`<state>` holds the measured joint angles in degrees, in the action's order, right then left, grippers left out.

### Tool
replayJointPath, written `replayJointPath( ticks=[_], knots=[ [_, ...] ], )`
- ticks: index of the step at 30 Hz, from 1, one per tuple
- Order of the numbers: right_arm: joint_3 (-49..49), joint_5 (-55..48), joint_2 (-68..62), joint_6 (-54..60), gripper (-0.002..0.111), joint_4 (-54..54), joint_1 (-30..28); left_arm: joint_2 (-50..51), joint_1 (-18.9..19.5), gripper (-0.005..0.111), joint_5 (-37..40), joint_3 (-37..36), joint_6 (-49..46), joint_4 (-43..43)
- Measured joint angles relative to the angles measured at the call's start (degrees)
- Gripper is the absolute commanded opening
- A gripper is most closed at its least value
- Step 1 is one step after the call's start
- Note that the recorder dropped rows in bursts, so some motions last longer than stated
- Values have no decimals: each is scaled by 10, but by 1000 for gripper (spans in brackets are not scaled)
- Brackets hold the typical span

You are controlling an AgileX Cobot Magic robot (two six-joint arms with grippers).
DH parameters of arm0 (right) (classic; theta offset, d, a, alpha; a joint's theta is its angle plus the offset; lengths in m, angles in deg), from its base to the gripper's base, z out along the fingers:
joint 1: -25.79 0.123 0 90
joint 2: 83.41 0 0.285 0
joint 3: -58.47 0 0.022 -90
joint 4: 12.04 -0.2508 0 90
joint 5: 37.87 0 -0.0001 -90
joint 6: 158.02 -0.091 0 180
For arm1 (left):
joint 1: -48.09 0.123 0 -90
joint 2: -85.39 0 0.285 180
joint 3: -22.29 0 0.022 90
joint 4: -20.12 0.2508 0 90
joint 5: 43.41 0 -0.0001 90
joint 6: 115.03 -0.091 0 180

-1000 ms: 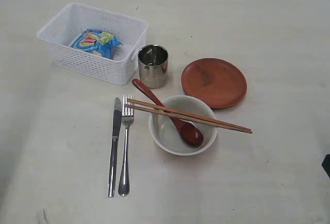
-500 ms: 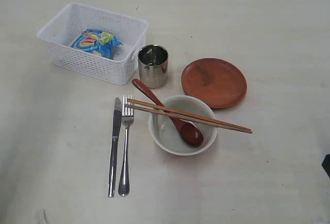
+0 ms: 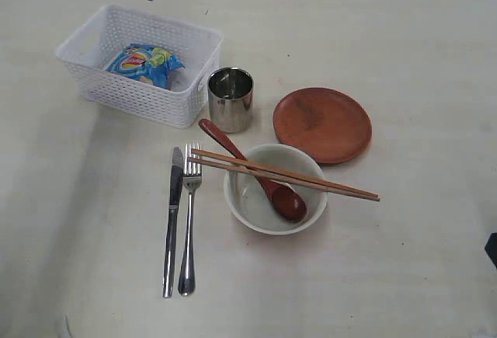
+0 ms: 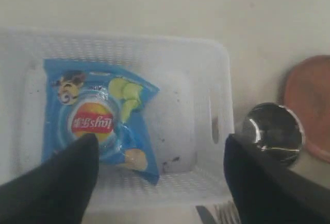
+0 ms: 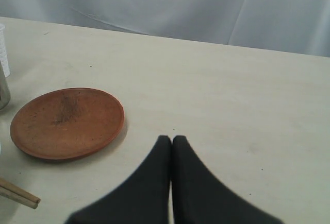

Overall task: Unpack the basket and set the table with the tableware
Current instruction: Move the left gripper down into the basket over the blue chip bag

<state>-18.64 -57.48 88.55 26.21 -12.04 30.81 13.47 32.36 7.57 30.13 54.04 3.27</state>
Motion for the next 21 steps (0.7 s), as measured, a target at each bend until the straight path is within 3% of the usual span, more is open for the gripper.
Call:
replayJointPath(
  ticks=[7,12,16,21],
  knots=[
    [0,0,0,0,0,0,0,164,-20,65,-13,35,-5,74],
    [0,0,0,0,0,0,0,189,-20,74,-57,37,-5,100],
    [0,0,0,0,0,0,0,193,-20,74,-75,38,-5,113],
    [0,0,0,0,0,0,0,203,-20,63,-76,38,-5,118]
  ],
)
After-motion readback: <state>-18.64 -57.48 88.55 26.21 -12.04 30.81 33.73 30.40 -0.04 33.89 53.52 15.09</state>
